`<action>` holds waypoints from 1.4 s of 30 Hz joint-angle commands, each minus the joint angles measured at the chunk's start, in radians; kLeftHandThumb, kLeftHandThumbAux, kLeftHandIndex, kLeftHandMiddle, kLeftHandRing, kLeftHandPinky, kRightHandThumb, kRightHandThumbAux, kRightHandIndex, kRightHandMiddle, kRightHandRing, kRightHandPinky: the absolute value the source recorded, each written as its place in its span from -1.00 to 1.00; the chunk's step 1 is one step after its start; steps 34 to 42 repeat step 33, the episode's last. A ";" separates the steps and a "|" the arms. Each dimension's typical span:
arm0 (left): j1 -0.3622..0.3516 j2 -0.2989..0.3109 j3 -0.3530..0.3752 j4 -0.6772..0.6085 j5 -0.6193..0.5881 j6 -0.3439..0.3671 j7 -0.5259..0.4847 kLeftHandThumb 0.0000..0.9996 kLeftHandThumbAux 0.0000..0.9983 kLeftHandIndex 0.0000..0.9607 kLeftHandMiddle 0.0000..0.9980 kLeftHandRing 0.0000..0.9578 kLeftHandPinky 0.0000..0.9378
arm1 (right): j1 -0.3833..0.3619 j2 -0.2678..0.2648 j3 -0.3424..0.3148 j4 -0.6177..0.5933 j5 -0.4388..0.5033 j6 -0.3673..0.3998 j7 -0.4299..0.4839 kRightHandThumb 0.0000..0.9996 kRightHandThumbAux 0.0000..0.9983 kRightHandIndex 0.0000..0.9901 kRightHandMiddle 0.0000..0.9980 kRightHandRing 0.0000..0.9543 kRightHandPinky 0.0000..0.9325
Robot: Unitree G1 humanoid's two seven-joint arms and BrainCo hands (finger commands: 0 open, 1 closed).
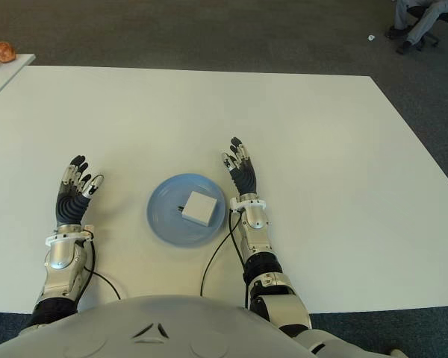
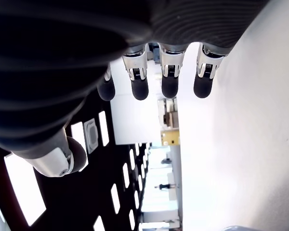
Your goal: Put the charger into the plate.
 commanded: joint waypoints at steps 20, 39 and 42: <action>-0.042 -0.021 -0.118 -0.124 0.137 0.265 0.004 -1.00 0.11 -1.00 -1.00 -1.00 -1.00 | 0.052 0.025 0.005 0.004 0.007 0.045 -0.009 -1.00 0.09 -0.95 -0.89 -0.93 -0.90; -0.042 0.019 -0.150 -0.223 0.131 0.418 -0.060 -1.00 0.19 -1.00 -1.00 -1.00 -1.00 | 0.076 0.034 0.013 -0.034 0.008 0.069 -0.020 -1.00 0.11 -0.95 -0.89 -0.93 -0.89; -0.042 0.019 -0.150 -0.223 0.131 0.418 -0.060 -1.00 0.19 -1.00 -1.00 -1.00 -1.00 | 0.076 0.034 0.013 -0.034 0.008 0.069 -0.020 -1.00 0.11 -0.95 -0.89 -0.93 -0.89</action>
